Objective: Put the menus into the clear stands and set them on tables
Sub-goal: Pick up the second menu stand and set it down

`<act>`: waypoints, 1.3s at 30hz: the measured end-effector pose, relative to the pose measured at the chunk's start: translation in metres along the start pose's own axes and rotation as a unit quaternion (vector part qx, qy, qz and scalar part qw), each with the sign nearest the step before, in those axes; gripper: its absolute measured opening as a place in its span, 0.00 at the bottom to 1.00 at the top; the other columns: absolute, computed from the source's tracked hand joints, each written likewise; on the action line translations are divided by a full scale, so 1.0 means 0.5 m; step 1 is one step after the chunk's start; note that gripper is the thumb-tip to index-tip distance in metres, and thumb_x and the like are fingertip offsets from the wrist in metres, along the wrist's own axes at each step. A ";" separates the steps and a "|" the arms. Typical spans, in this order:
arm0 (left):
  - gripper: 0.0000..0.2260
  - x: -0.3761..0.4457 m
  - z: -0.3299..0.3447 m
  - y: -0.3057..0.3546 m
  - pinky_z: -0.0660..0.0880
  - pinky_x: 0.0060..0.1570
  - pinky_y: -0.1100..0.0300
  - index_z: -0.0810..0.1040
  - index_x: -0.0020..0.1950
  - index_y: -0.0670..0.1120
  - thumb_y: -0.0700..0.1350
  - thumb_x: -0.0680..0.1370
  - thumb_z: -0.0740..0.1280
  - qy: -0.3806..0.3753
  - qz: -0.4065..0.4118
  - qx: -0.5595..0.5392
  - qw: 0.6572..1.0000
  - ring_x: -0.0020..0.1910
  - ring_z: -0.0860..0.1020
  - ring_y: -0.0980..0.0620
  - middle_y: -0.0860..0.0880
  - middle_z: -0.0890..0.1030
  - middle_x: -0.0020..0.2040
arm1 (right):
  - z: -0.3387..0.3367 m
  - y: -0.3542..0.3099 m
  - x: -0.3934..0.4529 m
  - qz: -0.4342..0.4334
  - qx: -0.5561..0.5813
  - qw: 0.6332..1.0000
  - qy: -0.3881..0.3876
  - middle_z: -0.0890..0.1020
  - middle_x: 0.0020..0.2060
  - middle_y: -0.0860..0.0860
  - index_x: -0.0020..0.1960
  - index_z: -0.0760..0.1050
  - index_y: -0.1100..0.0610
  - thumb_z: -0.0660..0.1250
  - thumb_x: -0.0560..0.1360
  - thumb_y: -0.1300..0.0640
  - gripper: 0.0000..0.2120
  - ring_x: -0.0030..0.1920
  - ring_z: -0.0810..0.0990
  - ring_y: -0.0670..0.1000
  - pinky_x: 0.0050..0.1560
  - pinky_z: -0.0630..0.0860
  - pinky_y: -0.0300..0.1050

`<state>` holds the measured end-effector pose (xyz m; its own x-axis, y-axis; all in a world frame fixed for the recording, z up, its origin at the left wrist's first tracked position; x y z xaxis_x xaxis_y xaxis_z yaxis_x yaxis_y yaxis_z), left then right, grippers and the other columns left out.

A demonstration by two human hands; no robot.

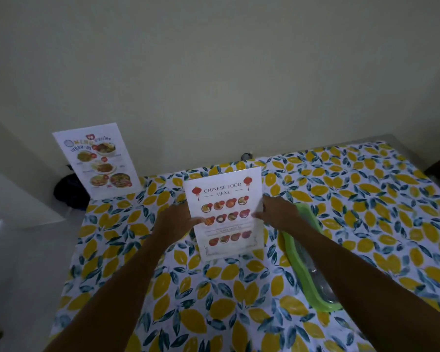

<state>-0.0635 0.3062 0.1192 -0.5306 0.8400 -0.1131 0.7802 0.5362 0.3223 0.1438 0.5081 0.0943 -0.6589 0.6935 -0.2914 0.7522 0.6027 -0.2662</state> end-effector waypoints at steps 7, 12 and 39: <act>0.19 0.087 -0.069 0.057 0.63 0.24 0.65 0.81 0.52 0.48 0.62 0.73 0.70 0.039 0.014 0.028 0.999 0.27 0.71 0.57 0.49 0.85 0.41 | -0.093 0.024 0.045 0.000 -0.002 0.999 0.038 0.81 0.55 0.55 0.63 0.69 0.55 0.64 0.74 0.36 0.27 0.53 0.81 0.57 0.51 0.78 0.53; 0.20 0.147 -0.128 0.151 0.66 0.25 0.67 0.81 0.55 0.50 0.63 0.71 0.72 0.090 0.069 0.032 0.993 0.30 0.78 0.56 0.51 0.86 0.44 | -0.207 0.079 0.052 0.010 0.001 0.996 0.087 0.81 0.55 0.55 0.62 0.70 0.55 0.64 0.75 0.36 0.26 0.53 0.80 0.58 0.49 0.77 0.51; 0.24 0.509 0.084 1.019 0.78 0.38 0.56 0.79 0.54 0.46 0.66 0.73 0.67 0.093 0.101 0.028 0.990 0.38 0.81 0.49 0.48 0.84 0.45 | -0.549 0.953 0.189 0.055 0.009 0.986 0.160 0.83 0.49 0.52 0.58 0.70 0.50 0.63 0.73 0.33 0.23 0.49 0.81 0.57 0.48 0.78 0.52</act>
<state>0.2130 0.7967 0.2153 -0.4100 0.9034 0.1256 0.8911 0.3673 0.2667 0.4424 0.9693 0.1921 -0.5355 0.8444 -0.0157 0.8163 0.5127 -0.2663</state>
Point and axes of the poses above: each hand's wrist, its own x-axis towards the middle knuckle, its own z-axis out of the palm, y = z × x, the point moved 4 cm from there along x, towards the middle knuckle
